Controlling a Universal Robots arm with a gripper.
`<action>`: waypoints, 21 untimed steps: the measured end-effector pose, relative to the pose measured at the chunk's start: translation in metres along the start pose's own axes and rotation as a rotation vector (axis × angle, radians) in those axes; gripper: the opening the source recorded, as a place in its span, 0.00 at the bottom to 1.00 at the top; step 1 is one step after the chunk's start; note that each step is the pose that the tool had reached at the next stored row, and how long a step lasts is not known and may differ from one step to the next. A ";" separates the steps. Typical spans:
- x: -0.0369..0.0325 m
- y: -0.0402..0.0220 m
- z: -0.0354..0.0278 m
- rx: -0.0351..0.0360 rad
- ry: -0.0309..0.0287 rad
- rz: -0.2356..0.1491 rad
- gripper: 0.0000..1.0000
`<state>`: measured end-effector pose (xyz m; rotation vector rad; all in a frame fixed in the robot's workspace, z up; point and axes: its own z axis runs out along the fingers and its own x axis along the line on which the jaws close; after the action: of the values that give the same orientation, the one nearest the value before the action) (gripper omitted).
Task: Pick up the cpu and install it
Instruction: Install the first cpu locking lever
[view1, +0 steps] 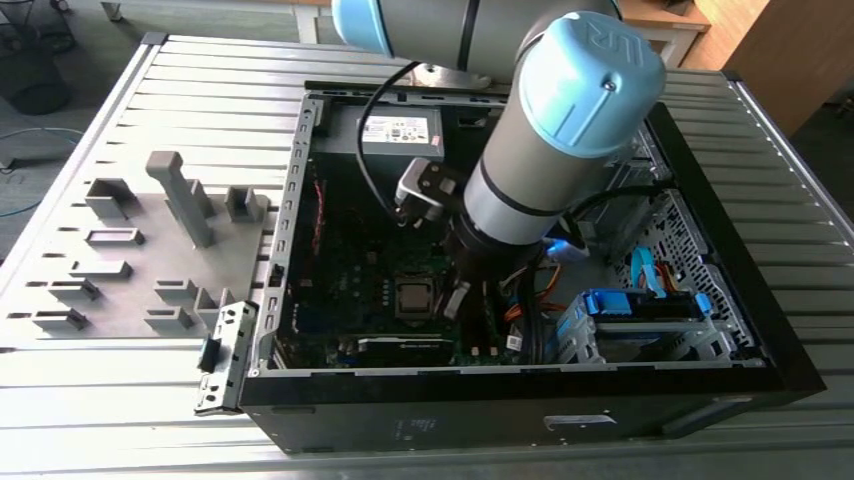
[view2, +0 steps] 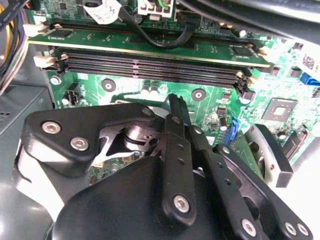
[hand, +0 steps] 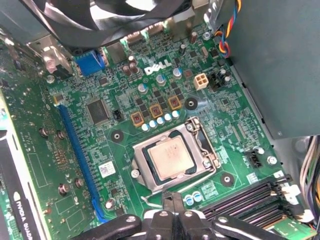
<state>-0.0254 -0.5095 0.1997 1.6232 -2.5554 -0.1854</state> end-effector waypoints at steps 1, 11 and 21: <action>-0.0005 0.0005 0.0000 0.0000 -0.0002 0.000 0.11; -0.0010 0.0117 0.0015 0.0074 -0.0032 0.000 0.11; 0.0022 0.0200 0.0019 0.0170 -0.0079 0.000 0.11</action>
<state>-0.0445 -0.5029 0.2011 1.6320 -2.5696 -0.1709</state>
